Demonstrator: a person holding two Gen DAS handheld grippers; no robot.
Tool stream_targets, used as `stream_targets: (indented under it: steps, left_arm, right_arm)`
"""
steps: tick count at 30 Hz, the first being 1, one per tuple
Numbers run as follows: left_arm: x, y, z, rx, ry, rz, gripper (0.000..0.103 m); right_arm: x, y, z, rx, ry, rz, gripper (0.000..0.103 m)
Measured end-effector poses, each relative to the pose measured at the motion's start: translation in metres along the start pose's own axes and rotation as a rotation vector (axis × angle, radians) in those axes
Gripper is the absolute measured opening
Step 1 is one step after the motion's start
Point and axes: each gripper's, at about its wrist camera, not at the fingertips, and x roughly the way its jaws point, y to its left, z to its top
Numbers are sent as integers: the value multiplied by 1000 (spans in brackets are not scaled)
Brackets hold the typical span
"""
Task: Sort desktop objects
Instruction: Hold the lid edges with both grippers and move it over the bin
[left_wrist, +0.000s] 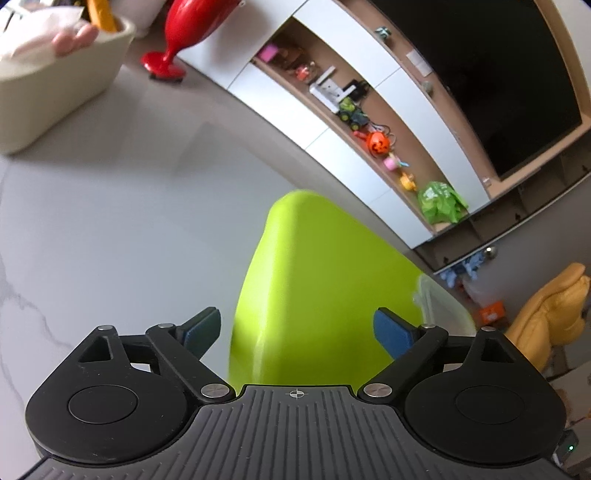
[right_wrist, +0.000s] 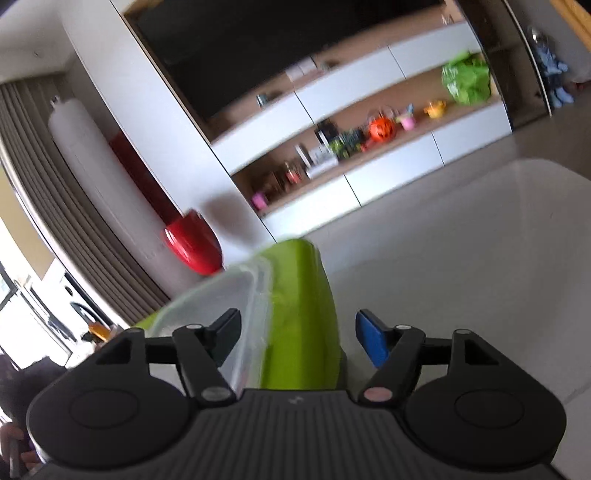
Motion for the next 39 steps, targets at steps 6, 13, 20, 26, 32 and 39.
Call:
stream_targets:
  steps: [6,13,20,26,32,39]
  left_arm:
    - [1,-4,-8,18,61,-65,97]
    - [17,-37,18,72,9,66,99]
    - [33,-27,14,70,54,65,99]
    - [7,-1,5,2,77,-28,99]
    - [-4,-6,-13,47,119,-55,100]
    - [1,-38,-5,127,-6,55,89]
  right_arm:
    - [-6,-9,-8,63,51,1,73]
    - [-10,-9,-20,162,84,41,58]
    - [-16,-10,-27,123,56,33,59]
    - [-23,-25,-25,178,17,33,73]
    - [-14,-36,-34,249,53,59,72]
    - [-16,-16,-35,159,44,63,50]
